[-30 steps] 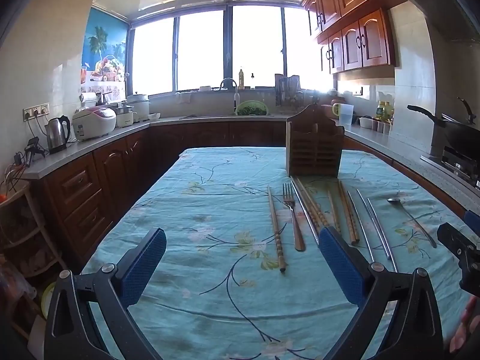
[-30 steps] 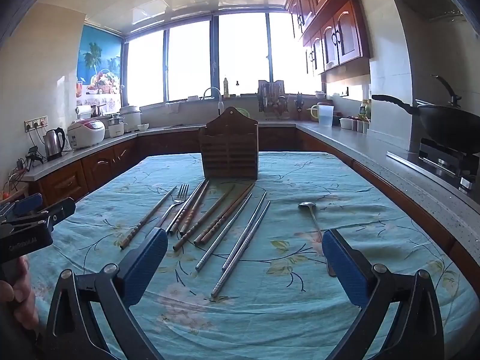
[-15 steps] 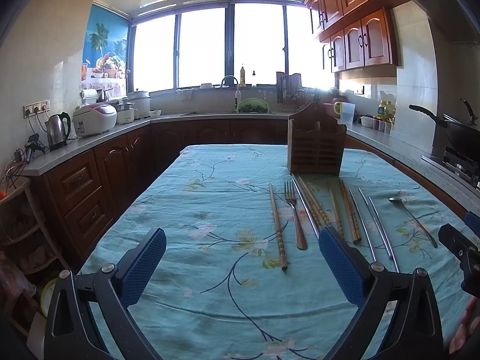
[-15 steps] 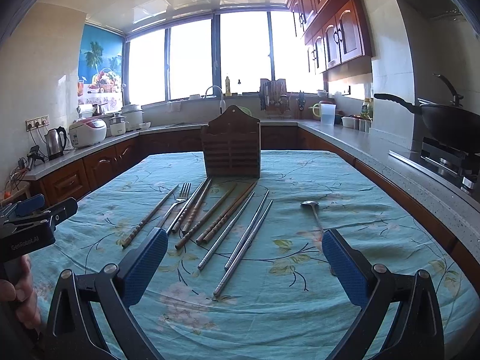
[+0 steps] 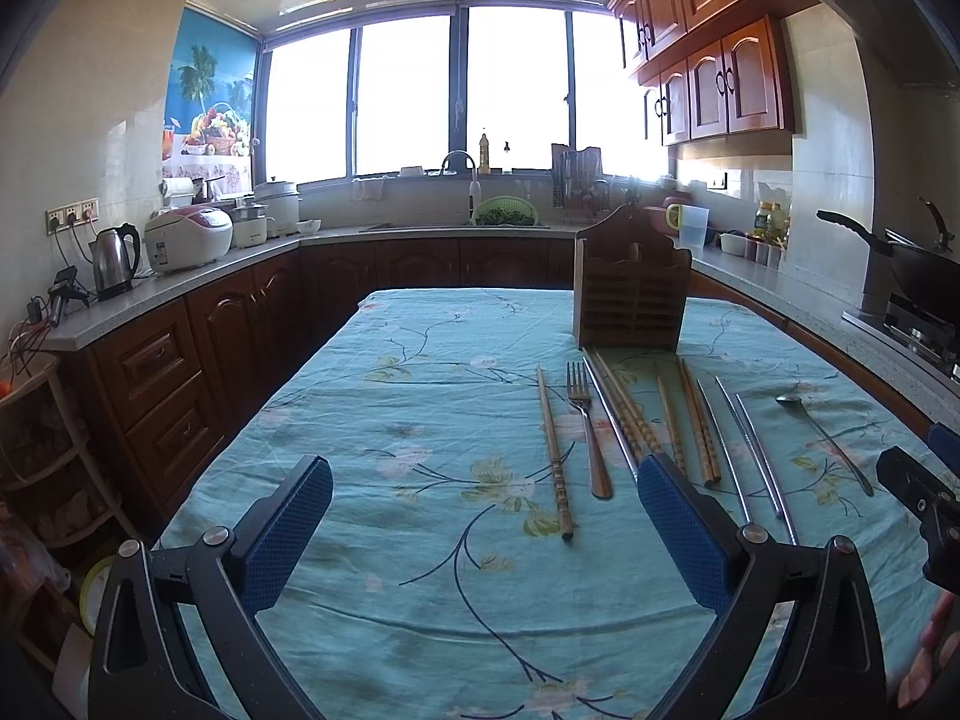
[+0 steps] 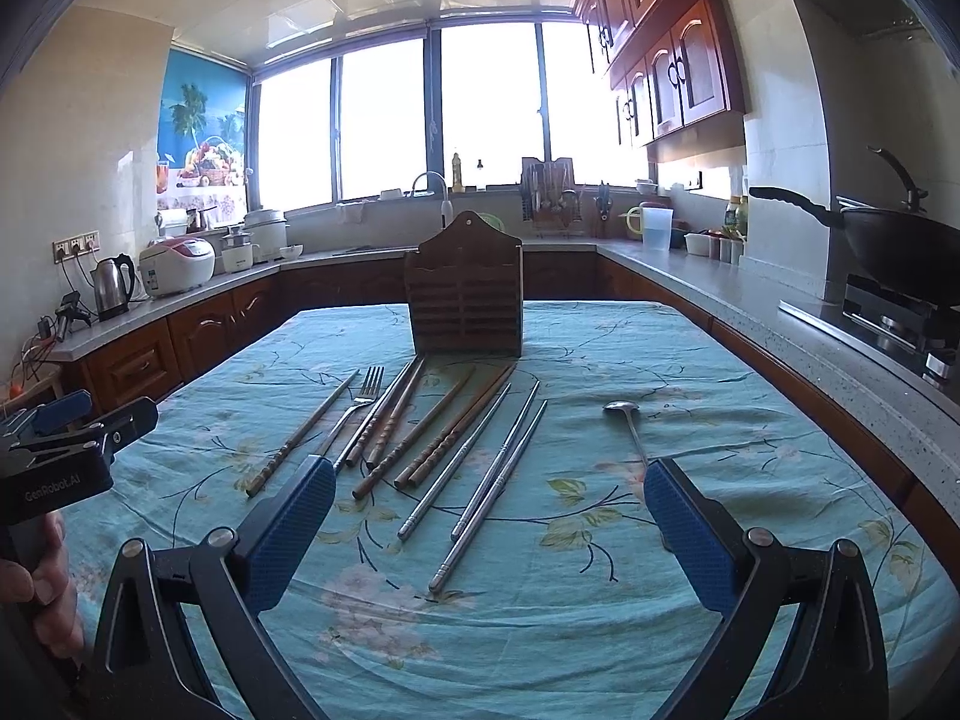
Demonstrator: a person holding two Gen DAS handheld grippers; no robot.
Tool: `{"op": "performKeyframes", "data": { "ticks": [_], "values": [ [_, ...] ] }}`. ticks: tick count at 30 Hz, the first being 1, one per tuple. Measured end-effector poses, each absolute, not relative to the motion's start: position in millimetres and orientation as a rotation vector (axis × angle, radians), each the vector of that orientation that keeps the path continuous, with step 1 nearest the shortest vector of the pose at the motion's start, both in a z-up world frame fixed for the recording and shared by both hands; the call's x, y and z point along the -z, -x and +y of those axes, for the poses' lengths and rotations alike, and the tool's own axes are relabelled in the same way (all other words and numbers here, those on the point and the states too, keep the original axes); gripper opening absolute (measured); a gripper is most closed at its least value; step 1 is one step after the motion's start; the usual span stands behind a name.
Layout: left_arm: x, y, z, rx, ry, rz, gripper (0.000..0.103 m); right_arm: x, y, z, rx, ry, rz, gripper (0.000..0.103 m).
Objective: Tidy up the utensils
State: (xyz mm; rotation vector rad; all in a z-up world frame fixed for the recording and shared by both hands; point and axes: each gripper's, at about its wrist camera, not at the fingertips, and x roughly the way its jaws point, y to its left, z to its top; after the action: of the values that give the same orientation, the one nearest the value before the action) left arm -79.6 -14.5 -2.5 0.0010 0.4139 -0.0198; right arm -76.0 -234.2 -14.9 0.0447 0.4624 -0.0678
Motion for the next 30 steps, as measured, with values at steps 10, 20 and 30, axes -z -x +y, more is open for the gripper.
{"op": "performKeyframes", "data": {
  "ticks": [10, 20, 30],
  "values": [
    [3.9, 82.1, -16.9, 0.023, -0.005, 0.405, 0.102, 12.5, 76.3, -234.4, 0.062, -0.061, 0.485, 0.103],
    [4.6, 82.8, -17.6, 0.024, -0.005, 0.404, 0.102, 11.9, 76.9, -234.6, 0.059, -0.07, 0.475, 0.103],
    [3.6, 79.0, -16.3, 0.028, 0.008, 0.421, 0.102, 12.0, 76.9, -234.8, 0.058, -0.062, 0.473, 0.103]
  ]
}}
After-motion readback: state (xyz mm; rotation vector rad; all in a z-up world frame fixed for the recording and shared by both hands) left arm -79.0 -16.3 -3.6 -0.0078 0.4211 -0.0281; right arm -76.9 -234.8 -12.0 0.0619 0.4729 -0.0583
